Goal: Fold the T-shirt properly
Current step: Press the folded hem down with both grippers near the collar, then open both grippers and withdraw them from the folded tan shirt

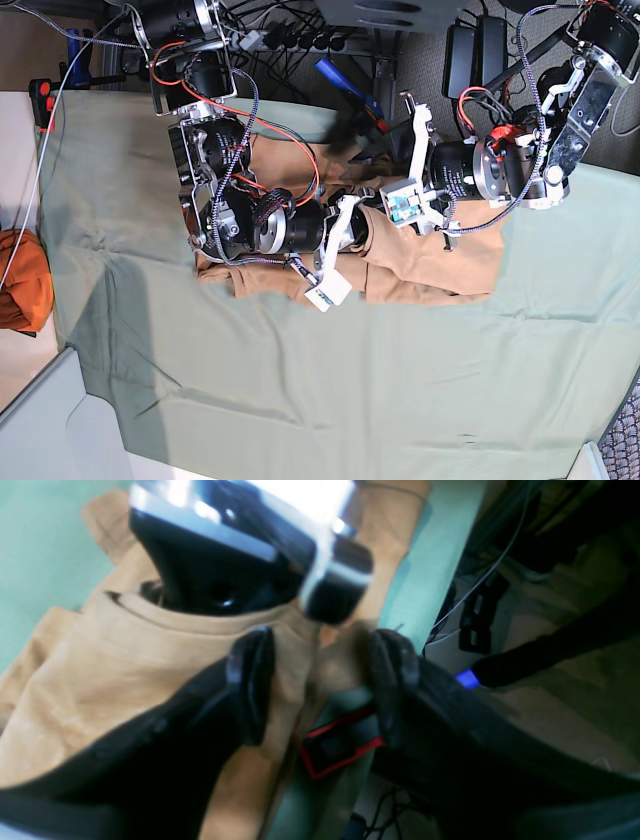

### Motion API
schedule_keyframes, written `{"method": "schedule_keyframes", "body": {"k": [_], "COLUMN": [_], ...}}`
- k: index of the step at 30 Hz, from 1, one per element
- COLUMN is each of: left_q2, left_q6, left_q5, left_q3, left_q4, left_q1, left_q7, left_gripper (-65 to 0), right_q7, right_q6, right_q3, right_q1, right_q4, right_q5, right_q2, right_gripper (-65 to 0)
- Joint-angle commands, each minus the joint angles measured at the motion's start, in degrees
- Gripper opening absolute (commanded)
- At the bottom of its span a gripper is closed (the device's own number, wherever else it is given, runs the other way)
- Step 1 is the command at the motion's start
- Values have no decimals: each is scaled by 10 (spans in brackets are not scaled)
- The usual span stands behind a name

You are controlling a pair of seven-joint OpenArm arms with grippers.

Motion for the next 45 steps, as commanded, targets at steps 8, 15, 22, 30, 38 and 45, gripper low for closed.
{"method": "schedule_keyframes", "body": {"k": [8,15,22,30,38,45], "left_q2": [0,3,16,10,-24,-24], "left_q6": [-9,-10,-10,-10,-10,-10], "left_q5": [-18,-62,-56,-34,-68,-73], "left_q3": [-3,-3,-3,-106,-193,-231], "left_q4": [8,8,8,8,-47,-104], "left_q1": [-7,-6,-8,-8,-8,-8], "left_q7": [-15,-14,-14,-15,-15,-14], "left_gripper": [-293,-293,-293,-293,-293,-293], "right_q7": [6,5,5,6,12,5], "right_q6": [77,77,77,77,76,75], "right_q3": [43,94,156,294,359,359], "right_q1": [11,11,11,19,15,16], "right_q4": [9,9,9,9,-7,-92], "right_q5": [24,51,51,85,50,53], "right_q2": [25,48,48,75,136,162], "right_gripper": [-650,-650,-650,-650,-650,-650]}}
